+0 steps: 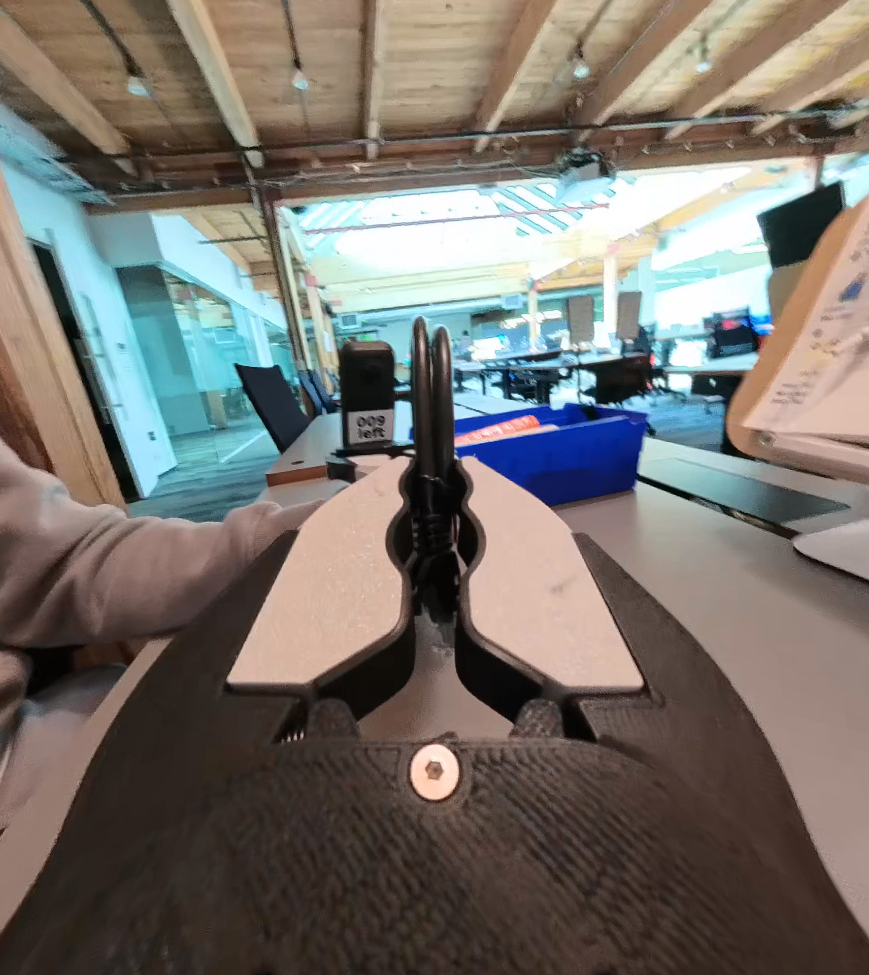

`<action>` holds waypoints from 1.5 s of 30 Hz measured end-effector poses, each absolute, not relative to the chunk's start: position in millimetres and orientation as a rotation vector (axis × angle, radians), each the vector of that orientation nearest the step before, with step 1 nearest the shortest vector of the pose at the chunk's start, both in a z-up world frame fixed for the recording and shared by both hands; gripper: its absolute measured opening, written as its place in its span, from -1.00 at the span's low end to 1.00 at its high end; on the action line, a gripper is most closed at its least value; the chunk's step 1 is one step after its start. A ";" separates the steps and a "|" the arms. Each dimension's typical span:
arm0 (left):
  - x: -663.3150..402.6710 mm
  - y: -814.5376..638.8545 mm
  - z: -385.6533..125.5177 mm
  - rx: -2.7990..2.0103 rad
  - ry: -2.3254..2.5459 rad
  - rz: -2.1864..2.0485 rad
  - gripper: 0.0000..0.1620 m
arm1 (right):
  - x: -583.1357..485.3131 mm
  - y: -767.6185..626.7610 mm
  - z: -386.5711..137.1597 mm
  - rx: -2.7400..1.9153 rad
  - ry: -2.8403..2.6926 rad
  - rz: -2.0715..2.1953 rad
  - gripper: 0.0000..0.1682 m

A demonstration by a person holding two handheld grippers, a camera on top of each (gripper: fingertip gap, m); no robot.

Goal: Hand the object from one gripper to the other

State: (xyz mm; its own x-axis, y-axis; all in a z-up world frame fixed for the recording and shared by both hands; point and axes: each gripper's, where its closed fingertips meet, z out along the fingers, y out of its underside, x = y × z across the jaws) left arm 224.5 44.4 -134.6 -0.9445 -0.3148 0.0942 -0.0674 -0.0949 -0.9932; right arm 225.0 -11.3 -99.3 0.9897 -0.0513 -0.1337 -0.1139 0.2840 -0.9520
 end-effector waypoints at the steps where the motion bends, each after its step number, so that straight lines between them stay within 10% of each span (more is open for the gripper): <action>1: 229.5 46.3 -135.2 -0.465 1.985 -2.143 -0.85 | 232.5 -11.1 -104.1 -1.308 0.190 0.003 -0.85; 12: 270.8 68.1 -156.1 -0.463 1.920 -1.142 -0.88 | 264.4 -1.6 -97.7 -1.536 -0.288 -1.782 -0.18; 19: 264.3 50.2 -155.0 -0.334 1.883 -0.996 -0.88 | 274.8 19.5 -117.1 -1.575 -0.437 -1.961 -0.47; 21: 262.4 46.5 -153.6 -0.322 1.876 -1.006 -0.88 | 277.1 13.8 -112.3 -1.551 -0.394 -2.004 -0.86; 26: 253.1 36.8 -134.3 -0.279 1.751 -1.170 -0.84 | 280.4 5.4 -109.4 -1.561 -0.201 -1.837 -0.93; 32: 243.0 31.9 -115.7 -0.386 1.689 -1.559 -0.23 | 306.2 -29.0 -105.8 -1.434 0.421 -1.246 -0.93; 45: 249.3 9.4 -149.2 -0.733 1.836 -1.913 -0.69 | 307.9 -28.2 -122.8 -1.039 0.859 -0.240 -0.93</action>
